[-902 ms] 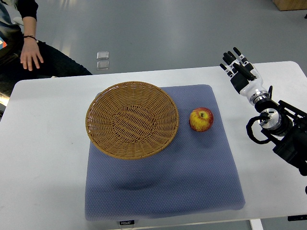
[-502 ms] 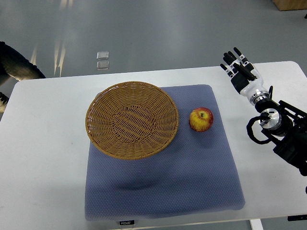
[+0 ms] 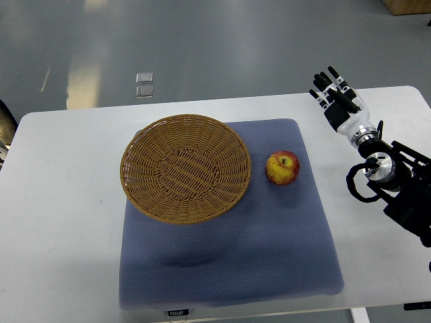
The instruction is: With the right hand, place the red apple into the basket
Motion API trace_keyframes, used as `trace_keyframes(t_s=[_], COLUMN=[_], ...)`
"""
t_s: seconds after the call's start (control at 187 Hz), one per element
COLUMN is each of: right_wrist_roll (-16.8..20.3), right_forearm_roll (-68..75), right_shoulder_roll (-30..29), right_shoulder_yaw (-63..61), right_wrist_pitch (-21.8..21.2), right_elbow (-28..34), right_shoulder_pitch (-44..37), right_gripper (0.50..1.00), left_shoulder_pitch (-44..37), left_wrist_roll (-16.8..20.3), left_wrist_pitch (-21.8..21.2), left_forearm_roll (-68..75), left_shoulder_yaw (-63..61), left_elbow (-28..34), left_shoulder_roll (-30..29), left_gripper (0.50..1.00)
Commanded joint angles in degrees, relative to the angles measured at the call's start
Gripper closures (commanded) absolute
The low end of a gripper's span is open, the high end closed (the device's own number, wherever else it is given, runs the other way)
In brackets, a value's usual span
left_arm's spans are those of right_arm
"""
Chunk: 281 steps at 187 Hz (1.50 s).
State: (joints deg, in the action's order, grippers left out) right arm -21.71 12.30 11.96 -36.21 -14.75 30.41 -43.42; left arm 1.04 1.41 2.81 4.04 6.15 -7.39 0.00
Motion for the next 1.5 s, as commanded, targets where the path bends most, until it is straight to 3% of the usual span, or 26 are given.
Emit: trace_keyframes(t_s=[0.0, 1.116, 1.495], right_wrist_roll=[0.0, 0.0, -0.8], right_forearm_roll=[0.0, -4.2, -22.5], right_shoulder_roll=[-0.1, 0.6, 5.8], right_shoulder_yaw=[0.0, 1.3, 1.4], right_wrist_pitch=[0.0, 0.6, -1.3], right_elbow=[0.0, 0.5, 4.3], right_shoulder_pitch=[0.0, -0.5, -0.7], right_gripper=[0.576, 0.576, 0.576], left_shoulder_pitch=[-0.1, -0.1, -0.1], left_wrist_roll=[0.0, 0.0, 0.0], left_wrist_pitch=[0.0, 0.0, 0.0], left_forearm_roll=[0.0, 0.0, 0.0], left_shoulder_yaw=[0.0, 0.0, 0.0], left_elbow=[0.4, 0.3, 0.3], left_shoulder_roll=[0.0, 0.0, 0.0], left_gripper=[0.5, 0.5, 0.5])
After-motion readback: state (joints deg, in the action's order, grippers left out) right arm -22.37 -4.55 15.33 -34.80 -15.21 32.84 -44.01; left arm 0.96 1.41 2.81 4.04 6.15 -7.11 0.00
